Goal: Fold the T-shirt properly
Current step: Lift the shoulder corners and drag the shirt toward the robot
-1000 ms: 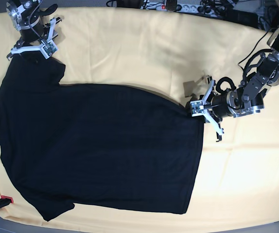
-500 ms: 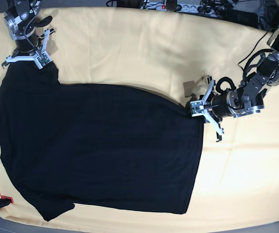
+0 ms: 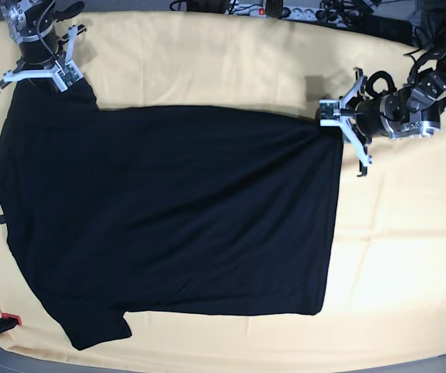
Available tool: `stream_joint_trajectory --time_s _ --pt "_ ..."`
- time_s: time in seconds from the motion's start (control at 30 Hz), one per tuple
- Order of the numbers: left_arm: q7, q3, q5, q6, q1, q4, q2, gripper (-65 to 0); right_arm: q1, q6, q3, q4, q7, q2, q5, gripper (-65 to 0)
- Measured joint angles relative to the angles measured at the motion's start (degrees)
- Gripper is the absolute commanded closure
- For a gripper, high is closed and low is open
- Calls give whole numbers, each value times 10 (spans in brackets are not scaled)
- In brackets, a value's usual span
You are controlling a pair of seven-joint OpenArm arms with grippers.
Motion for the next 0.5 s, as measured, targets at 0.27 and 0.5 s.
stream_joint_trajectory --time_s 0.27,0.5 --pt "31 0 3 -1 72 76 -95 0 -113 0 0 78 -25 1 0 0" --pt "47 -1 -49 -33 104 139 -135 0 -204 -2 1 85 -57 2 0 0"
